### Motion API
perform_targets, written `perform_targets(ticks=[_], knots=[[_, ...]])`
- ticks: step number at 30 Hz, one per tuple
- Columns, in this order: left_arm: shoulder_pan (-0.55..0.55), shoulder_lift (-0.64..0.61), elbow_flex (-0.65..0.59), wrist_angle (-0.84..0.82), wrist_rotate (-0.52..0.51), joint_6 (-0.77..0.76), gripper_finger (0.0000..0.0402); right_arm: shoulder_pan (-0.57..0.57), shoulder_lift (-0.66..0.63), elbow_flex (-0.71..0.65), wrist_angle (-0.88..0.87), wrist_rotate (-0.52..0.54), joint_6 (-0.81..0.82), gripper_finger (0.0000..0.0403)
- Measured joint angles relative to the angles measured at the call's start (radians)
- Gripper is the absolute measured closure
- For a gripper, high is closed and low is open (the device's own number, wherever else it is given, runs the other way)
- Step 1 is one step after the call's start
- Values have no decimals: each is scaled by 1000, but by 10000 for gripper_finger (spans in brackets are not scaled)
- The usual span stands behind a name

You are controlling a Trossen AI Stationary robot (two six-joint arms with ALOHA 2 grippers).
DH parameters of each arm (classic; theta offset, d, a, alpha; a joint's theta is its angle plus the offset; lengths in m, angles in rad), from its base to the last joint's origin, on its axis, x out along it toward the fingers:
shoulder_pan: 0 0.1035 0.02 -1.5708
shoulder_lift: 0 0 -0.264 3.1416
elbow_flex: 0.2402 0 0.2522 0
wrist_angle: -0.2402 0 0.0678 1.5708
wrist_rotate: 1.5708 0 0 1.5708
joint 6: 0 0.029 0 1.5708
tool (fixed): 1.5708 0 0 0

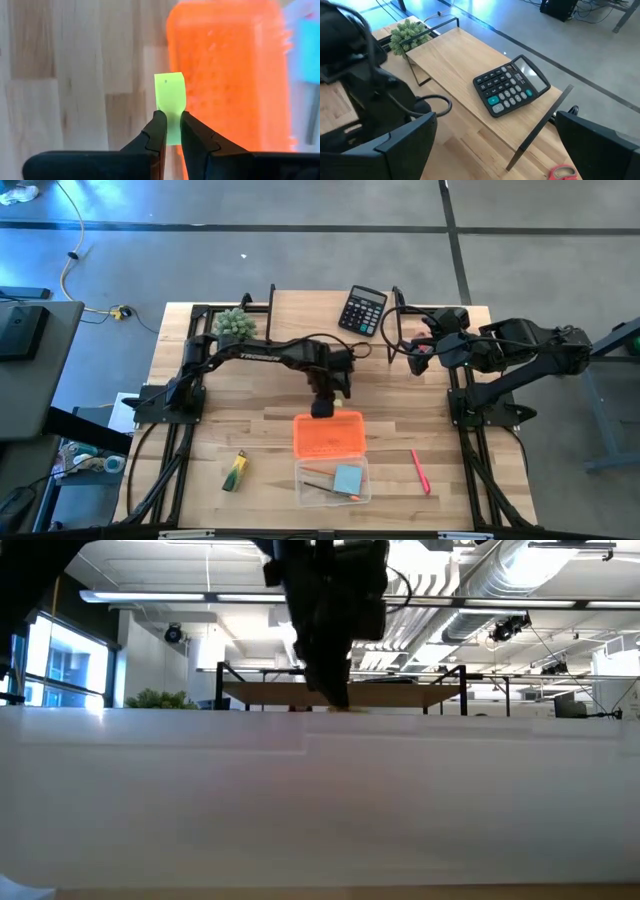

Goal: Pack school essentials
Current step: Put the green eraser into the orange supply box

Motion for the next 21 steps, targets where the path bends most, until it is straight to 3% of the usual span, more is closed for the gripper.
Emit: perform_targets(ticks=[10,21], knots=[[-119,-2,182,-94,33,-27,367,0,0,0,0,-26,0,6],[-297,-2,192,-132,-7,-86,367,1,0,0,1,-109,65,6]])
